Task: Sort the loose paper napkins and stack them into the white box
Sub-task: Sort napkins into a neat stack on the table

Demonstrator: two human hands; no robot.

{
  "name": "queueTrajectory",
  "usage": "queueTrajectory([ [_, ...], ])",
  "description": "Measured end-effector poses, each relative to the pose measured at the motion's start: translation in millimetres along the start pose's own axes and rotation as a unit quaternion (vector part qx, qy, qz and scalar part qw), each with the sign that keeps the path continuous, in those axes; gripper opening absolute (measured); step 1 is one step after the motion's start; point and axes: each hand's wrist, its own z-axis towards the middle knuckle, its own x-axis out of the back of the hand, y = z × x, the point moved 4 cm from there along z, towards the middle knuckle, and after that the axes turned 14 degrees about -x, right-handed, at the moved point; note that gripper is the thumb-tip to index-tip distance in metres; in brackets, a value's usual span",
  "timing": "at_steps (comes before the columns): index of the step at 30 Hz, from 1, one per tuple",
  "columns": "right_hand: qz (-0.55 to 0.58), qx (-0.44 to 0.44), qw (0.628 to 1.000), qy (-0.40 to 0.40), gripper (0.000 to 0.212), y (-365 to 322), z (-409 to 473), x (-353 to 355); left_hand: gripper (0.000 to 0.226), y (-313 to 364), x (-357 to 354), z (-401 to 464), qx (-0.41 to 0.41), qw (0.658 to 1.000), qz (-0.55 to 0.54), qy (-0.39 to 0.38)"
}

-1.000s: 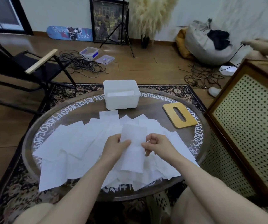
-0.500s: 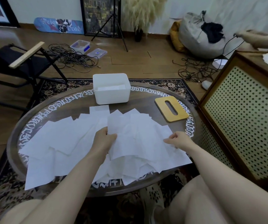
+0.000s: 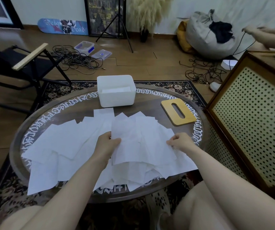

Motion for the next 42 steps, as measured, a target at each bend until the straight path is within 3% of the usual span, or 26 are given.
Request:
queueTrajectory([
  [4,0.056,0.038,0.997,-0.022,0.020,-7,-10,2,0.018,-2,4,1,0.003,1.000,0.005,0.000],
  [10,0.173,0.052,0.975,-0.127,0.011,-21,-27,-1,0.017,-3,11,0,0.006,1.000,-0.003,0.007],
  [13,0.246,0.057,0.941,-0.223,0.011,-31,-37,-9,0.020,-6,11,0,0.018,1.000,-0.014,0.017],
  [17,0.365,0.065,0.859,-0.354,0.011,-46,-52,-24,0.023,-8,7,0,0.040,0.999,-0.026,0.022],
  [19,0.380,0.070,0.841,-0.378,0.024,-51,-55,-33,0.027,-10,3,0,0.055,0.997,-0.043,0.015],
  [26,0.263,0.056,0.914,-0.304,0.010,-48,-55,-49,0.022,-5,-4,-3,0.058,0.990,-0.125,-0.003],
  [32,0.215,0.059,0.932,-0.285,0.012,-45,-55,-49,0.018,-4,-4,-2,0.048,0.988,-0.145,-0.013],
  [36,0.179,0.075,0.957,-0.215,0.025,-45,-55,-41,0.021,2,-2,-2,0.000,0.995,-0.086,-0.048],
  [39,0.174,0.153,0.962,-0.146,0.042,-49,-54,-34,0.026,10,2,-1,-0.039,0.994,-0.010,-0.097],
  [42,0.155,0.215,0.953,-0.149,0.051,-52,-57,-34,0.028,12,5,-1,-0.051,0.984,0.039,-0.164],
])
